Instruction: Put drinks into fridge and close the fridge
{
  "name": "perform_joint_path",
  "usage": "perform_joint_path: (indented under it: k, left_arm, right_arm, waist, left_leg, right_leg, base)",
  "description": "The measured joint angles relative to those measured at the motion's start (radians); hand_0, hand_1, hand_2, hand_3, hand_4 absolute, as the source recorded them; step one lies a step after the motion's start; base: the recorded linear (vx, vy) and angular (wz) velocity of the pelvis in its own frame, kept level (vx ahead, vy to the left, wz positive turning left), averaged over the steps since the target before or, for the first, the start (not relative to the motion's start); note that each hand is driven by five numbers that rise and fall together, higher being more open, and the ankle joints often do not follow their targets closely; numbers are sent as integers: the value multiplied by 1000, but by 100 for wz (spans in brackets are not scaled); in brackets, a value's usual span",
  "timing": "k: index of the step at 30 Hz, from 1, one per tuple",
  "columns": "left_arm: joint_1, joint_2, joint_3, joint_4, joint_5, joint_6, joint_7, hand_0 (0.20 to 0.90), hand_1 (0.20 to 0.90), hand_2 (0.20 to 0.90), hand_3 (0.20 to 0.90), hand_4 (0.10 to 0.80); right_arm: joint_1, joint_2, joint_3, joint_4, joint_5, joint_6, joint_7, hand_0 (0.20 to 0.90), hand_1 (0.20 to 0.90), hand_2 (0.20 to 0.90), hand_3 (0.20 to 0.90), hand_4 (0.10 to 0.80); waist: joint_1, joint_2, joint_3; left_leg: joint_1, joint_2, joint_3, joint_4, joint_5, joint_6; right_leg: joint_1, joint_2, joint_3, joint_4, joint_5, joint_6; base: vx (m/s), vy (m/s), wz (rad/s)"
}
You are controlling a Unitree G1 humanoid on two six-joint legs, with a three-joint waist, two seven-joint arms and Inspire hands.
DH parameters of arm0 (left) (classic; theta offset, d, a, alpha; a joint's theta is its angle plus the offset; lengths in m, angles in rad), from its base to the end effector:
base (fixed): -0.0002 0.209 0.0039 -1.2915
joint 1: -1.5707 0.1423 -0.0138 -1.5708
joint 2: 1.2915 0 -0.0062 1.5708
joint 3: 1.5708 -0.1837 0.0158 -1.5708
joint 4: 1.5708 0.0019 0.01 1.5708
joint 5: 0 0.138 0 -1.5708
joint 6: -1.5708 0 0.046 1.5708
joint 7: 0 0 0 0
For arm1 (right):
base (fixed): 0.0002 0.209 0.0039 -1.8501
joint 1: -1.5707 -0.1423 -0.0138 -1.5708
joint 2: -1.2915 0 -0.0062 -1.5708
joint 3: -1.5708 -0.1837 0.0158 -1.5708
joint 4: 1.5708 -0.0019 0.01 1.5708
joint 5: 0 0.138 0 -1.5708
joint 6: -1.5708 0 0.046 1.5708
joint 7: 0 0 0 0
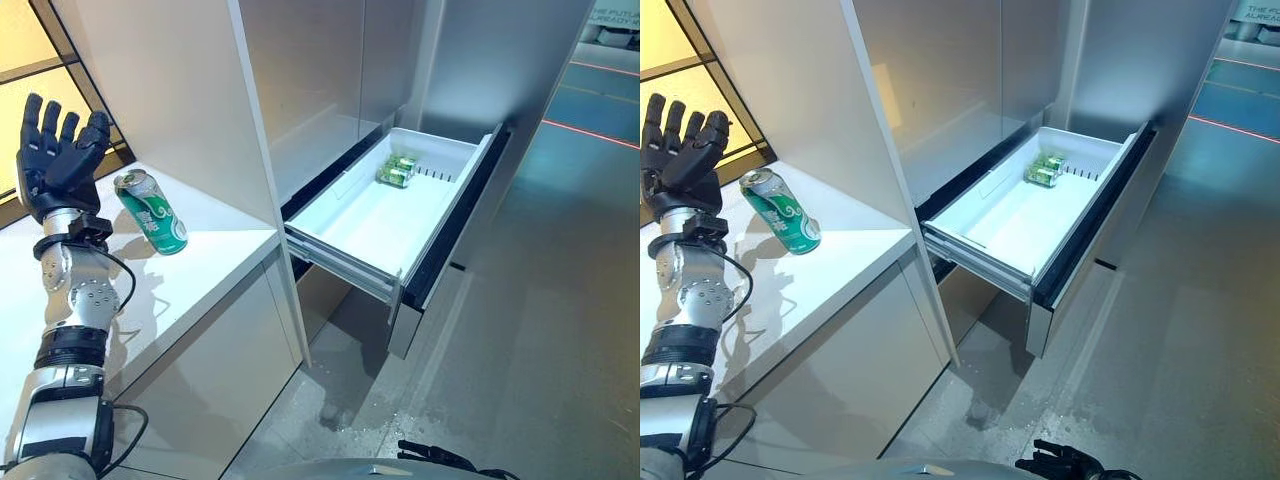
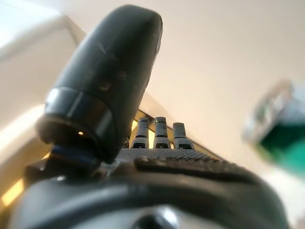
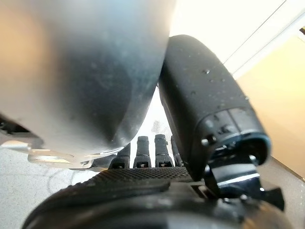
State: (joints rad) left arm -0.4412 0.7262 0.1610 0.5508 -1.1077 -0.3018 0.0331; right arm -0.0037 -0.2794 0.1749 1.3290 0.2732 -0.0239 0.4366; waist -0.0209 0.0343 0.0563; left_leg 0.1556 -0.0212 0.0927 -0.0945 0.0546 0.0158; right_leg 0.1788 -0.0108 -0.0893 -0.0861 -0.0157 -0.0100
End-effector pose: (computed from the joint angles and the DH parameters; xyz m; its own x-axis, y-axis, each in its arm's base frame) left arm 0.2584 0.3374 0.1455 0.8151 0.4837 0.3189 -0.2837 0.8131 -0.5083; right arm 0.0561 -0.2405 -0.1153 0.2758 0.2047 -0.9392 -0.0294 0.9784 0.2047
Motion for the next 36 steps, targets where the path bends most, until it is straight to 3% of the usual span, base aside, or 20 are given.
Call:
perform_joint_path:
  k: [16,26,36]
  left_arm:
    - [-4,53,-60,60,2,175,-259,900,900,900,900,800]
    - [-4,73,-96,61,74,233,-297,900,900,900,900,800]
    - [-14,106,-138,71,264,236,-282,900,900,900,900,800]
  right_arm:
    - [-7,-2,-3,-6,-26,0,6,900,900,900,900,800]
    - [-9,-12,-5,-14,-28,2,10,900,900,900,900,800]
    - [-14,-14,-10,-16,-28,3,10,900,900,900,900,800]
  waist:
    - [2,-13,17]
    - [2,-4,29]
    - [-4,2,38]
  left_leg:
    - [0,-1,-1,0,0,0]
    - [0,-1,-2,0,0,0]
    - [0,-1,-1,0,0,0]
  right_leg:
    - [0,-1,-1,2,0,0]
    - [0,-1,-1,1,0,0]
    - [-1,-1,0,1,0,0]
  base:
    - [1,4,0]
    - [0,0,0]
    - [0,0,0]
